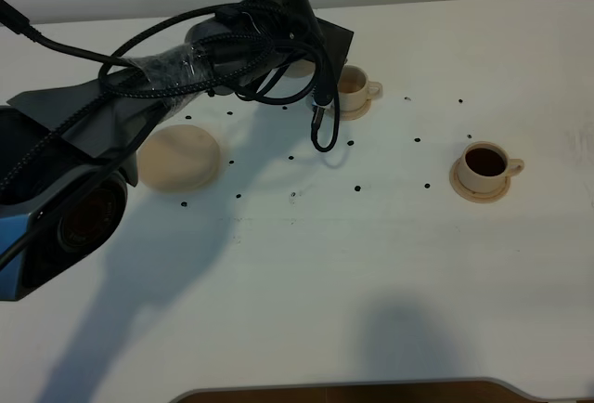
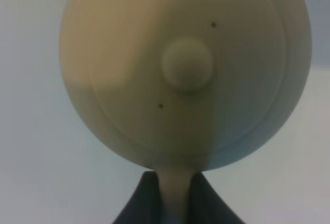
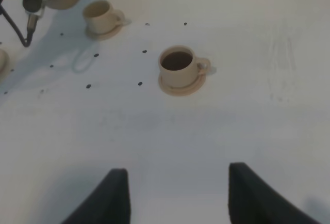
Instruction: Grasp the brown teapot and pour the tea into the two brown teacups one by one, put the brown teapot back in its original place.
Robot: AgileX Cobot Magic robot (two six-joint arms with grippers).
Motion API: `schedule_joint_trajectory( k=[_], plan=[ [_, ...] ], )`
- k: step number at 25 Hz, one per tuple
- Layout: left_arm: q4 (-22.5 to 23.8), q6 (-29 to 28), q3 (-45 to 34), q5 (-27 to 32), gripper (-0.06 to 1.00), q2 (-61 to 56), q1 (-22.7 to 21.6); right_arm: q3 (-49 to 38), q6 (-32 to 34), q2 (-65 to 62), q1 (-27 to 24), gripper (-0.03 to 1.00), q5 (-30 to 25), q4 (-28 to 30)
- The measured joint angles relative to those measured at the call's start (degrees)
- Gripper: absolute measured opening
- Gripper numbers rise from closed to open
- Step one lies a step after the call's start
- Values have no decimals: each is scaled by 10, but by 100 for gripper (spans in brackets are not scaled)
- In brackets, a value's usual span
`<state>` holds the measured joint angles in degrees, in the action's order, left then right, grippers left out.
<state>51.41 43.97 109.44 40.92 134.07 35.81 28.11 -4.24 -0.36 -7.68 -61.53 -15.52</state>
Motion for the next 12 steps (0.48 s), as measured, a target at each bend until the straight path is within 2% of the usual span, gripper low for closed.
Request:
schedule_joint_trajectory(
  k=[12],
  plan=[
    [44,2,0,-1,14,0,17,0,0,0,0,45,0,0]
  ],
)
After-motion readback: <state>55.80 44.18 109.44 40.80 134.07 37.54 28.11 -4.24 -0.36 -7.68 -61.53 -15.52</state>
